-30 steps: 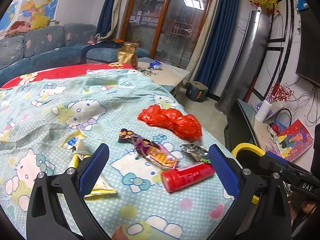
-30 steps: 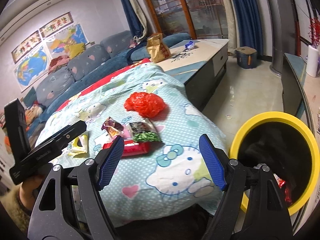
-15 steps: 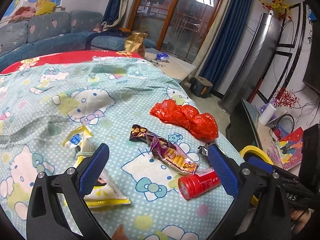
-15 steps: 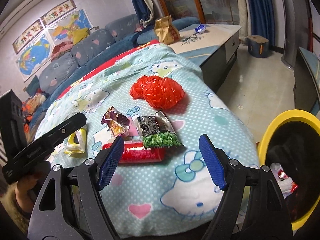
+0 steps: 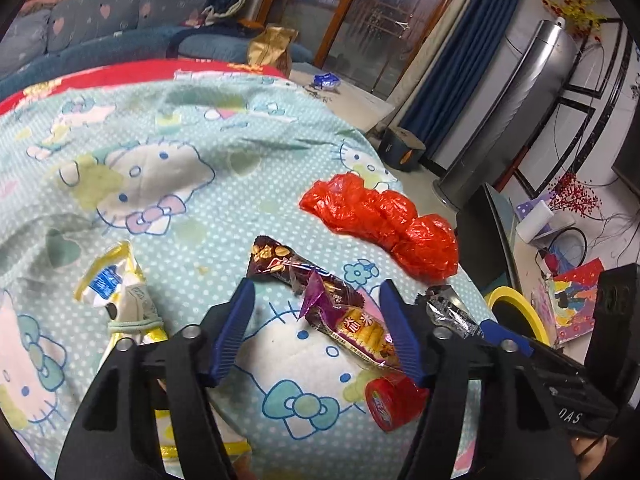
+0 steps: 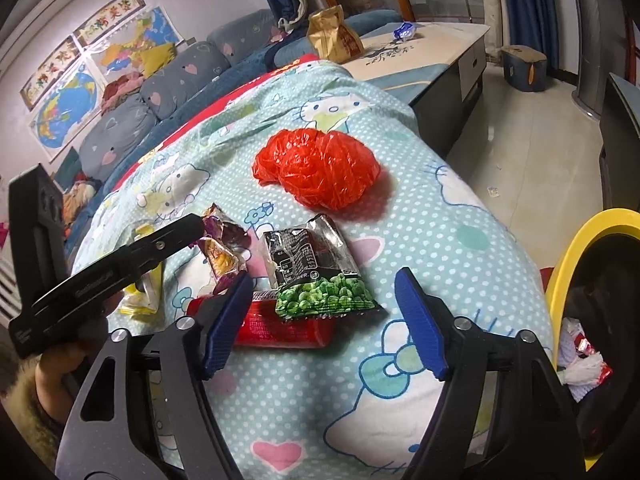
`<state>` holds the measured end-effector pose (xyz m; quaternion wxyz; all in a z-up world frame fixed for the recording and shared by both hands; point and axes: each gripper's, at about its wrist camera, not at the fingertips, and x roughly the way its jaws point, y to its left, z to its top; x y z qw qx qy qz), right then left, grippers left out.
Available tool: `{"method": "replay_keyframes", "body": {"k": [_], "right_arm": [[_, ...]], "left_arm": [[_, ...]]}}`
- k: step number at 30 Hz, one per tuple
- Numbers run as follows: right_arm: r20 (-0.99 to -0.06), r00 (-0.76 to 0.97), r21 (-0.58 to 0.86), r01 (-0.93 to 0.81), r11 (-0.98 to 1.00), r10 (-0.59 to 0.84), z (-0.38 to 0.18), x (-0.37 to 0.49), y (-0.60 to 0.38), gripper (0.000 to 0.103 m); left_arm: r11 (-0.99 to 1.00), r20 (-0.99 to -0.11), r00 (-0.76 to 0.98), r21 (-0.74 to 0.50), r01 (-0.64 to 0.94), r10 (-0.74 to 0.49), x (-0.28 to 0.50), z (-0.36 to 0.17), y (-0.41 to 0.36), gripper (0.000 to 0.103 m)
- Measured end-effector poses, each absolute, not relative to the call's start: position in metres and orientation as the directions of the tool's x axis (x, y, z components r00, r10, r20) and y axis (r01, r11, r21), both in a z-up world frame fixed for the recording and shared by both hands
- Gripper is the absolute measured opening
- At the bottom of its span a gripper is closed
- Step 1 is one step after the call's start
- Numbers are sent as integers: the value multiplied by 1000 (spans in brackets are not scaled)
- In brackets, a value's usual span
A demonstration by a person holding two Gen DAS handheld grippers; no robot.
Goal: Collect trash
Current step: 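Grasp the purple wrapper with the left tool while the right tool grasps the green-topped snack bag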
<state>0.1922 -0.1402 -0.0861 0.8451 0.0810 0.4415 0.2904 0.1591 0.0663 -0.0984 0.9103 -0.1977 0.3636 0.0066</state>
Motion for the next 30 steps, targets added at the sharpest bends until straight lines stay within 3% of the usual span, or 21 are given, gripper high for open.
{"method": "replay_keyframes", "body": {"k": [10, 13, 18, 30], "right_arm": [[-700, 423, 410, -423, 808, 576, -90, 194, -138, 43], [-698, 419, 407, -435, 803, 580, -89, 193, -136, 27], [-694, 446, 362, -463, 809, 566, -81, 188, -132, 15], [-642, 479, 362, -499, 787, 599, -61, 168, -139, 11]], "left_arm": [[907, -665, 724, -397, -136, -182, 161, -106, 64, 25], [908, -659, 728, -399, -126, -188, 159, -105, 63, 22], [916, -635, 749, -388, -99, -188, 150, -96, 59, 19], [918, -563, 808, -390, -75, -174, 124, -61, 64, 17]]}}
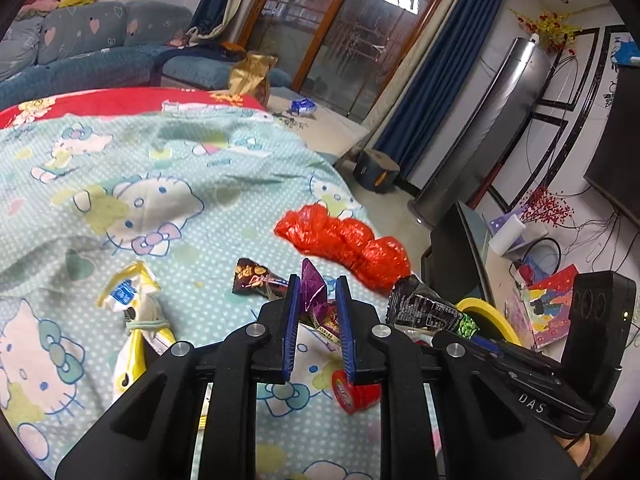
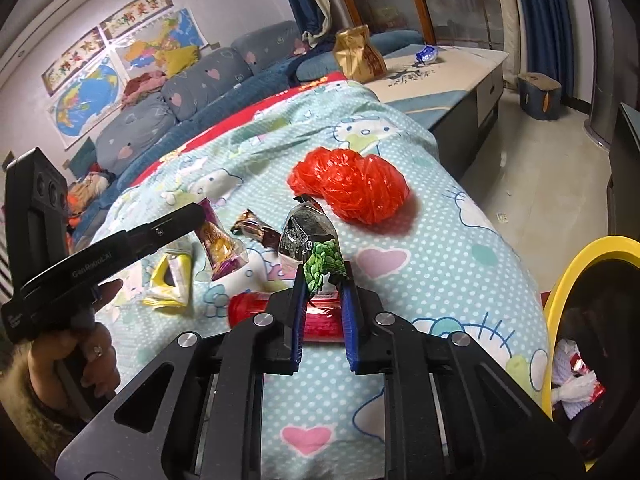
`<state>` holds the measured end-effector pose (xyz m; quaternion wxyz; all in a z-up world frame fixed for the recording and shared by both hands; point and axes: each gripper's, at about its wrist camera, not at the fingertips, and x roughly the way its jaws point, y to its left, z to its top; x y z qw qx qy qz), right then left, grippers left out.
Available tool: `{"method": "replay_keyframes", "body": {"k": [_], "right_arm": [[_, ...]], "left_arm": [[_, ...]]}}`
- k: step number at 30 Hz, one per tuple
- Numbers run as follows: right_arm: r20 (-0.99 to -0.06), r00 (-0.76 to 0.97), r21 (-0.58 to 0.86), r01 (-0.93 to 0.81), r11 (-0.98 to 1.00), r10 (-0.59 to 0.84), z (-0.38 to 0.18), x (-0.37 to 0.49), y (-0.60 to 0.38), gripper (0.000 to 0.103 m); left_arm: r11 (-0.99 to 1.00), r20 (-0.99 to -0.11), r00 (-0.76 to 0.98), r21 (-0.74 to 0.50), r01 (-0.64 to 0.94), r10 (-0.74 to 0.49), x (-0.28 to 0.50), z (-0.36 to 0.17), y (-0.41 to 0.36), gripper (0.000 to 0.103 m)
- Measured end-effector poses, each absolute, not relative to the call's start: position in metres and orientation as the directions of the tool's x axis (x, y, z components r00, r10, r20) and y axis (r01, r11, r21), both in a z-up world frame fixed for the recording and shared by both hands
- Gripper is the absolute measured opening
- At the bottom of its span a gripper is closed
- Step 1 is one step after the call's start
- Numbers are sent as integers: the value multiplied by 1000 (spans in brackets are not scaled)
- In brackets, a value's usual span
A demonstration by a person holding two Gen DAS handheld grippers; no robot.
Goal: Collect trash
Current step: 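Grasp the purple wrapper with the left tool while the right tool grasps the green-topped snack bag, then carry the purple wrapper and snack bag over the yellow bin with both tools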
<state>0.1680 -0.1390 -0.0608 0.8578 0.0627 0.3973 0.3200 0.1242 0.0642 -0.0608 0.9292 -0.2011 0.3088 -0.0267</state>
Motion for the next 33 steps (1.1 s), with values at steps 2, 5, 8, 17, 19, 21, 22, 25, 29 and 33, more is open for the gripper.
{"method": "replay_keyframes", "body": {"k": [2, 5, 8, 17, 19, 21, 22, 25, 29, 33], "right_arm": [[-633, 491, 352, -507, 787, 599, -56, 163, -140, 11], [-621, 504, 345, -512, 787, 600, -51, 157, -144, 11], [-612, 517, 343, -508, 790, 599, -46, 152, -148, 11], [-588, 551, 347, -489, 800, 592, -37, 142, -169, 11], [-587, 560, 339, -485, 806, 584, -36, 141, -173, 11], [-587, 566, 338, -479, 810, 579, -35, 140, -177, 11], [-587, 568, 338, -475, 812, 577, -36, 139, -178, 11], [-583, 581, 337, -463, 820, 568, -36, 137, -185, 11], [-582, 596, 335, -445, 830, 554, -35, 135, -194, 11], [-578, 613, 336, -422, 842, 538, -35, 135, -206, 11]], "left_arm": [[921, -555, 814, -383, -69, -170, 121, -56, 63, 17], [922, -543, 821, -383, -57, -175, 118, -50, 62, 17], [925, -533, 827, -377, -44, -178, 116, -44, 58, 17], [931, -506, 838, -366, 7, -205, 112, -31, 40, 17], [930, -502, 839, -366, 15, -211, 112, -29, 37, 17], [931, -499, 839, -365, 23, -216, 112, -28, 36, 17], [930, -498, 839, -365, 26, -219, 111, -27, 34, 17], [932, -494, 839, -361, 37, -225, 111, -25, 30, 16], [931, -490, 838, -360, 55, -239, 111, -23, 25, 16], [931, -488, 835, -357, 75, -255, 112, -21, 16, 16]]}}
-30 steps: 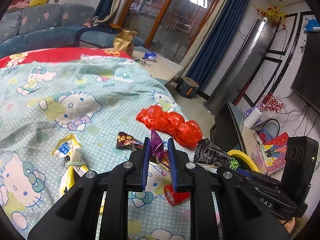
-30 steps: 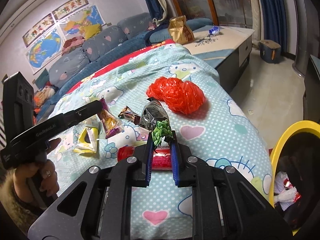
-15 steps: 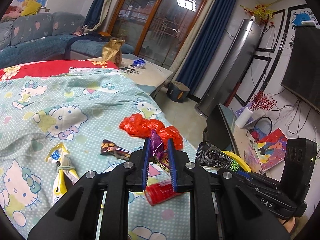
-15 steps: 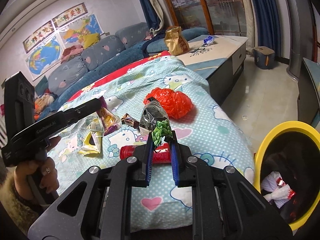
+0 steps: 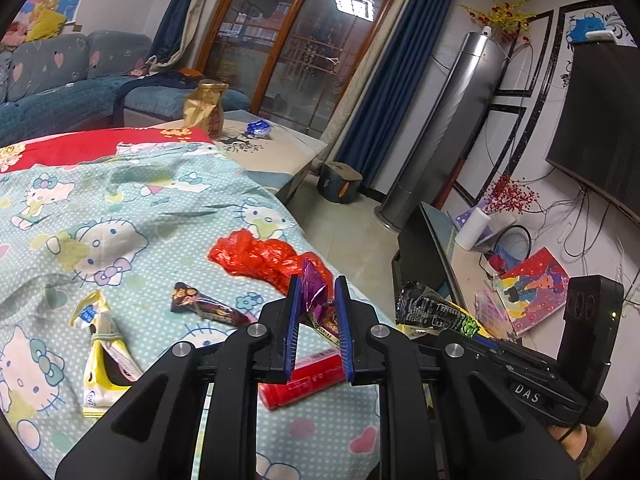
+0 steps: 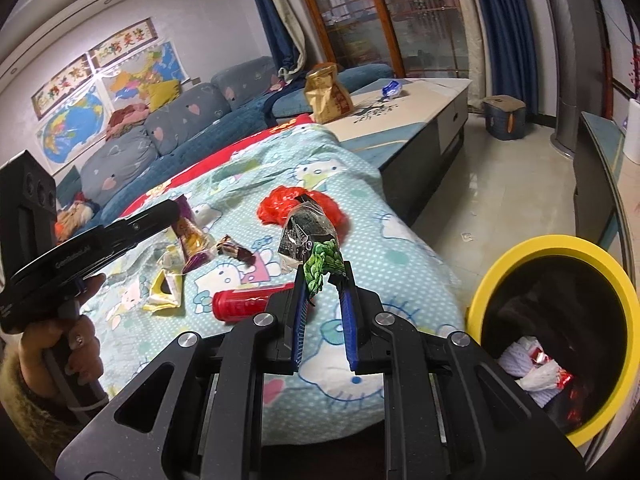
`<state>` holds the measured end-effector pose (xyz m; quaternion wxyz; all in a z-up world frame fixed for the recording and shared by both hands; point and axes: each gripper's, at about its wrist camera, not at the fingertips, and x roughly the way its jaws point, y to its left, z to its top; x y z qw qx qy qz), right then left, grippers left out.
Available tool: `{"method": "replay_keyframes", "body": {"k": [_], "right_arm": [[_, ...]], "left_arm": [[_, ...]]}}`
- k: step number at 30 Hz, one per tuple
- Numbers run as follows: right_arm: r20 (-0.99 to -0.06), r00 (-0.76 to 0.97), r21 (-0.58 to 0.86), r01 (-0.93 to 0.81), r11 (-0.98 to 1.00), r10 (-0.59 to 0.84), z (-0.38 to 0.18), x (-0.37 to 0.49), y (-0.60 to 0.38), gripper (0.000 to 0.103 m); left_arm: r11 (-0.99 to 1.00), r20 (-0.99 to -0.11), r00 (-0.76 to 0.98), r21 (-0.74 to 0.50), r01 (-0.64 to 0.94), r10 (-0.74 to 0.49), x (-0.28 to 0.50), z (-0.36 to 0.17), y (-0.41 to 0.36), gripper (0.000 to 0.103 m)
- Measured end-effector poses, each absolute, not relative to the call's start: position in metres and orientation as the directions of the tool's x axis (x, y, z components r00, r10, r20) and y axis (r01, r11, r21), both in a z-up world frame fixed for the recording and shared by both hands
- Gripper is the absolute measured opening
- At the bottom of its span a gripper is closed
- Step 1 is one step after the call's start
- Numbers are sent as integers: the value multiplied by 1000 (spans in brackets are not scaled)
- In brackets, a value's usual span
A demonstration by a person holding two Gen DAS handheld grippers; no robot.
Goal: Collect trash
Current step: 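Carry the purple wrapper and snack bag over the yellow bin with both tools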
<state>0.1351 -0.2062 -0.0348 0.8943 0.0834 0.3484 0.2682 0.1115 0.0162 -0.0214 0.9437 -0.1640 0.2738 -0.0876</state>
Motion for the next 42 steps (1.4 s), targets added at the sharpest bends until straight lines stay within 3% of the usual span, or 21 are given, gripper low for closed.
{"method": "replay_keyframes", "body": {"k": [42], "right_arm": [[-571, 747, 329, -172, 928, 341, -33, 136, -326, 11]], "left_arm": [[912, -500, 768, -293, 285, -401, 121, -19, -89, 16]]}}
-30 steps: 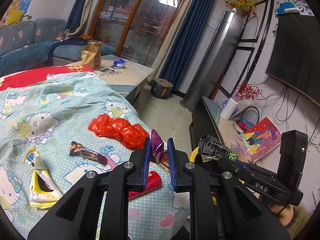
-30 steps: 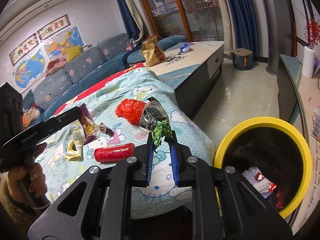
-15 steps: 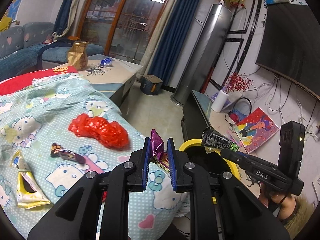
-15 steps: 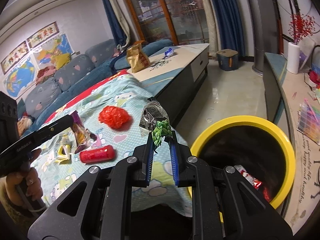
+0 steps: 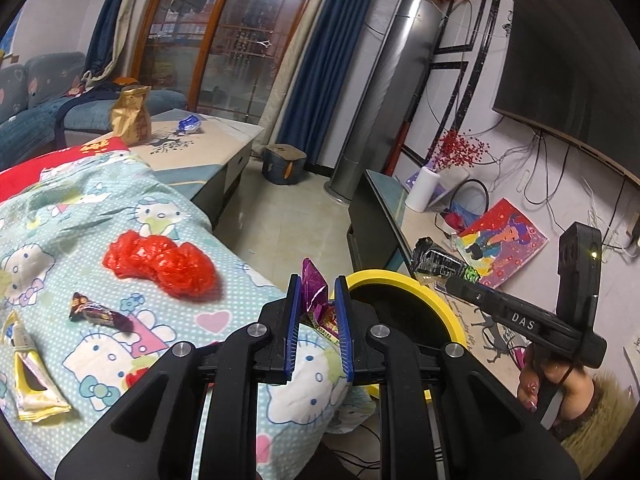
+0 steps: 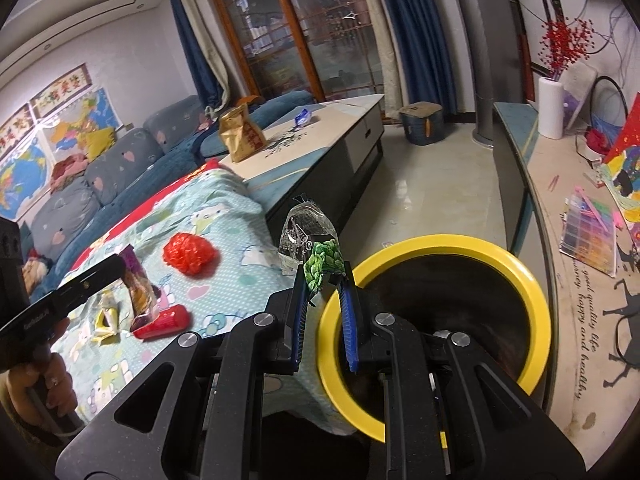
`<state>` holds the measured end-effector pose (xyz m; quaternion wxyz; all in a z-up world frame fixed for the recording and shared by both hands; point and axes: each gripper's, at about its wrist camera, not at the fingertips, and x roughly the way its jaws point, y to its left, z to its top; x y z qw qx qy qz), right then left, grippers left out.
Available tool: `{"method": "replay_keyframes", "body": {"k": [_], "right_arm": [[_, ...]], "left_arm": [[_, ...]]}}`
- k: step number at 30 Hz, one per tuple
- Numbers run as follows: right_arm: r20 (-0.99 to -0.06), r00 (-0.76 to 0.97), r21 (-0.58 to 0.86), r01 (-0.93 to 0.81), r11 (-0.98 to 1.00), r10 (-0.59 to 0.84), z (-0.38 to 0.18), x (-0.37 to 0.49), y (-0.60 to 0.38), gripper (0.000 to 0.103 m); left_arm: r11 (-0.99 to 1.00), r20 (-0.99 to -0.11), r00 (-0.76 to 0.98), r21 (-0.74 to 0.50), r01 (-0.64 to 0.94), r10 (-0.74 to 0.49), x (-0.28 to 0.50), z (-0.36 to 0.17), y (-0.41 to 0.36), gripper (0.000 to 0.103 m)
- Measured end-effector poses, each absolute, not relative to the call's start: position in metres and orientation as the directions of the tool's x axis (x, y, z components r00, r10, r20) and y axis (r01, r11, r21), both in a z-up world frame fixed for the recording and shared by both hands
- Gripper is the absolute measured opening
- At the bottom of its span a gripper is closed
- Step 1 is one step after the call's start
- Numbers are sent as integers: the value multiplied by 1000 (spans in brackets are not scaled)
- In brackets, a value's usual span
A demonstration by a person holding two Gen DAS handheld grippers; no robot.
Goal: Collect trash
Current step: 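Carry the purple wrapper and snack bag over the yellow bin with both tools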
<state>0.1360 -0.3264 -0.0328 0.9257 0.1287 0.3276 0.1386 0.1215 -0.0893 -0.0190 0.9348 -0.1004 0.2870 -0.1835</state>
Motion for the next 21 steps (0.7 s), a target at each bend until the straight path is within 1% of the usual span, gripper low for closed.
{"method": "replay_keyframes", "body": {"k": [10, 21], "right_arm": [[-599, 751, 323, -88, 942, 276, -45, 142, -353, 11], [-627, 741, 337, -24, 941, 243, -59, 146, -378, 11]], "left_arm": [[895, -506, 740, -288, 340, -444, 126, -27, -124, 17], [881, -531, 702, -271, 388, -474, 131, -41, -157, 16]]}}
